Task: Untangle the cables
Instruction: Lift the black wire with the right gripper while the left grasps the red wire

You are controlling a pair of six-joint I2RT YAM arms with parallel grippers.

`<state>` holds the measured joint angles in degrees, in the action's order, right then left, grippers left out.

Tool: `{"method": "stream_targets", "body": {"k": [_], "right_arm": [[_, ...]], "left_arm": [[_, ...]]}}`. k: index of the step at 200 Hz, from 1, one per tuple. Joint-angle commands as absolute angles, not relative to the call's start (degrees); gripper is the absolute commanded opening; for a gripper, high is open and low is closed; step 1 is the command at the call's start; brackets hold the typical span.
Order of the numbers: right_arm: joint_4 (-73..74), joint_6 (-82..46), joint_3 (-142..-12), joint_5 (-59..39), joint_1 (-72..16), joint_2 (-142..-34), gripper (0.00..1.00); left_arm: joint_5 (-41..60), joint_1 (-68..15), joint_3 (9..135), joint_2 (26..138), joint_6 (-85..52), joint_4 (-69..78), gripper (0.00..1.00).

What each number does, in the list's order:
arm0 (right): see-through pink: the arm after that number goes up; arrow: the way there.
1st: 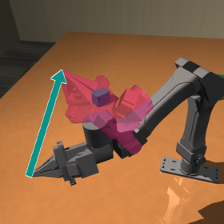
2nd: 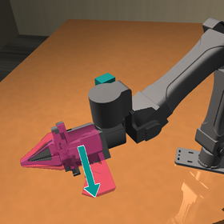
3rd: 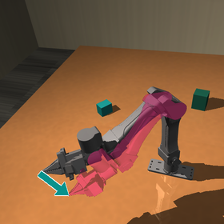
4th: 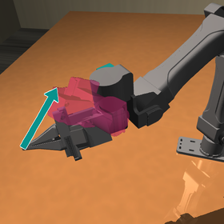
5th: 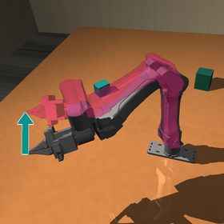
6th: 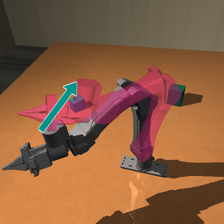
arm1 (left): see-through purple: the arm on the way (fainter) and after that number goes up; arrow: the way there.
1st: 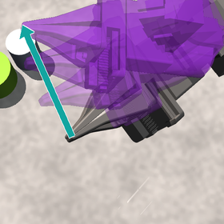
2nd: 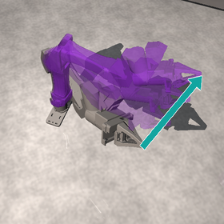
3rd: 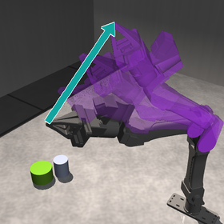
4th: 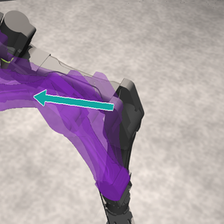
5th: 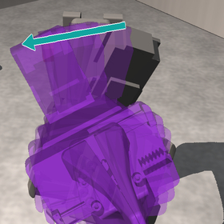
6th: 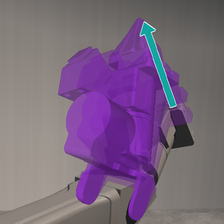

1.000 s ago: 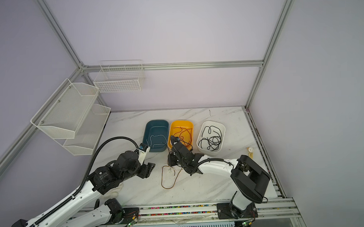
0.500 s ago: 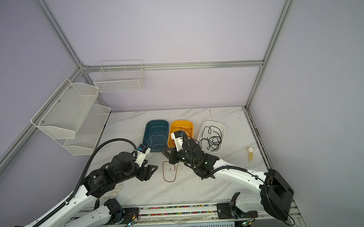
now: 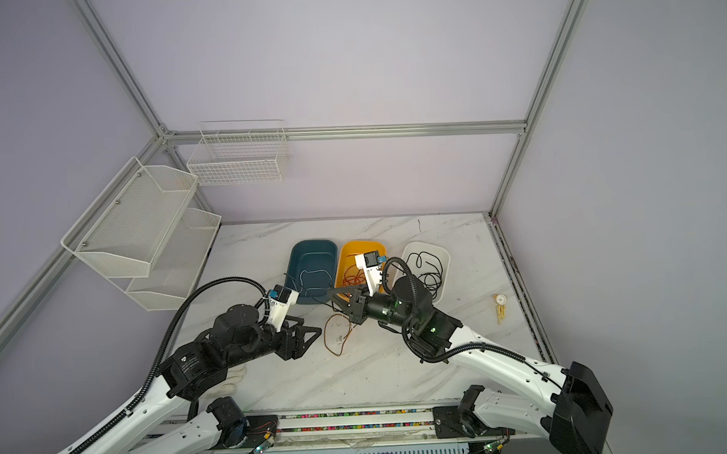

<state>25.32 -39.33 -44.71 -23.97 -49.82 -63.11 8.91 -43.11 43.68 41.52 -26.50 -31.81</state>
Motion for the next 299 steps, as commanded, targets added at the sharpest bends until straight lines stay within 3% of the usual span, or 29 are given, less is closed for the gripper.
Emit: {"method": "stream_targets", "body": {"k": [1, 94, 182, 227, 299], "right_arm": [[32.6, -44.2, -43.9, -26.1, -49.4, -61.7, 0.0], [40.7, -50.7, -47.3, -26.8, -49.1, -61.2, 0.0], [46.2, -54.7, -46.3, -28.6, -49.1, -61.7, 0.0], [47.1, -55.8, -45.5, -29.0, -49.2, -61.1, 0.0], [47.8, -55.9, -45.0, -29.3, -49.2, -61.0, 0.0]], "left_arm": [[14.6, -42.8, 39.1, 41.3, -31.0, -23.7, 0.72], [27.2, -43.3, 28.4, 41.4, -38.9, -0.5, 0.78], [24.7, -43.6, 28.9, 50.2, -38.4, 12.2, 0.8], [24.5, -43.5, 31.1, 54.2, -37.8, 15.5, 0.66], [24.9, -43.6, 31.9, 55.9, -38.0, 19.8, 0.23]]}}
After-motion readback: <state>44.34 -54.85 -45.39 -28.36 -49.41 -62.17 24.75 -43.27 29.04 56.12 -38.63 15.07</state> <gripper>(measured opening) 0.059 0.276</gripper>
